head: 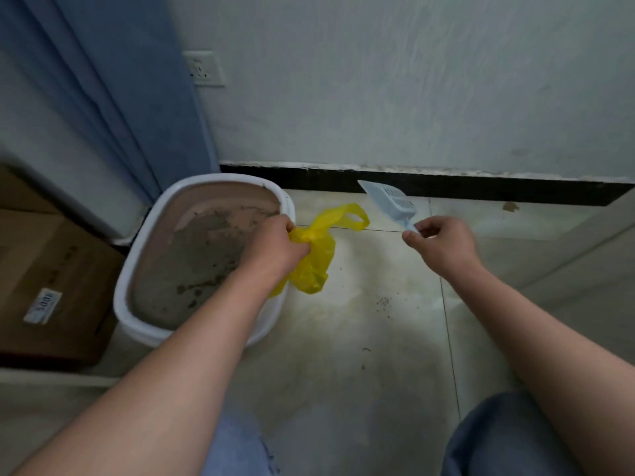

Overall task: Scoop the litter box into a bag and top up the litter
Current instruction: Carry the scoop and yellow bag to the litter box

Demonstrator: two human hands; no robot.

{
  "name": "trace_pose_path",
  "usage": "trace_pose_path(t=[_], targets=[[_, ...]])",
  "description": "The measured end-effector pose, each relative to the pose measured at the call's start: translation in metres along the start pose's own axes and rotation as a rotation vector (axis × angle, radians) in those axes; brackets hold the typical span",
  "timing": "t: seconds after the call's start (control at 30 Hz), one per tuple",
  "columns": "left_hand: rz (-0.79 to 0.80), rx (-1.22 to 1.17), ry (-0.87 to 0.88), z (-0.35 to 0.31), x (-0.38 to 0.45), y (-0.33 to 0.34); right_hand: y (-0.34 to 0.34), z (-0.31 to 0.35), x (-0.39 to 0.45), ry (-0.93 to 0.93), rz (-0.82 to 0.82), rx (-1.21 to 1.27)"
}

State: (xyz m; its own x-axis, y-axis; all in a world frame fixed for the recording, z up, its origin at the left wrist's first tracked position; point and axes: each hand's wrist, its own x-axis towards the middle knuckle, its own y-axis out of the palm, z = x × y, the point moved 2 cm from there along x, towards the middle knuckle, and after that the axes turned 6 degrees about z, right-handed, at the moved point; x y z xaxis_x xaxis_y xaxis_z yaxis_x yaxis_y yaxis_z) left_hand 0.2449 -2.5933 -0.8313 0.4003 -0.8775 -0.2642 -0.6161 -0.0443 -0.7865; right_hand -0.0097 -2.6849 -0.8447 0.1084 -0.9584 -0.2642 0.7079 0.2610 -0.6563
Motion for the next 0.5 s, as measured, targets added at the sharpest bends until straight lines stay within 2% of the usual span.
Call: trace_pose_path(t=[0.13,0.27,0.37,0.5], targets=[[-0.033,-0.013,-0.023,0.014,0.002,-0.009,0.01,0.007,0.005,-0.045,0.013,-0.014],[0.04,0.0,-0.092,0.031,-0.001,0.005,0.023,0.014,0.003,-0.086,0.042,-0.031],[0.085,-0.088,-0.169,0.038,-0.001,0.012,0.033,0.018,0.0,-0.122,0.079,-0.065],[0.106,-0.083,-0.182,0.035,0.0,0.011,0.038,0.016,0.002,-0.146,0.101,-0.098]])
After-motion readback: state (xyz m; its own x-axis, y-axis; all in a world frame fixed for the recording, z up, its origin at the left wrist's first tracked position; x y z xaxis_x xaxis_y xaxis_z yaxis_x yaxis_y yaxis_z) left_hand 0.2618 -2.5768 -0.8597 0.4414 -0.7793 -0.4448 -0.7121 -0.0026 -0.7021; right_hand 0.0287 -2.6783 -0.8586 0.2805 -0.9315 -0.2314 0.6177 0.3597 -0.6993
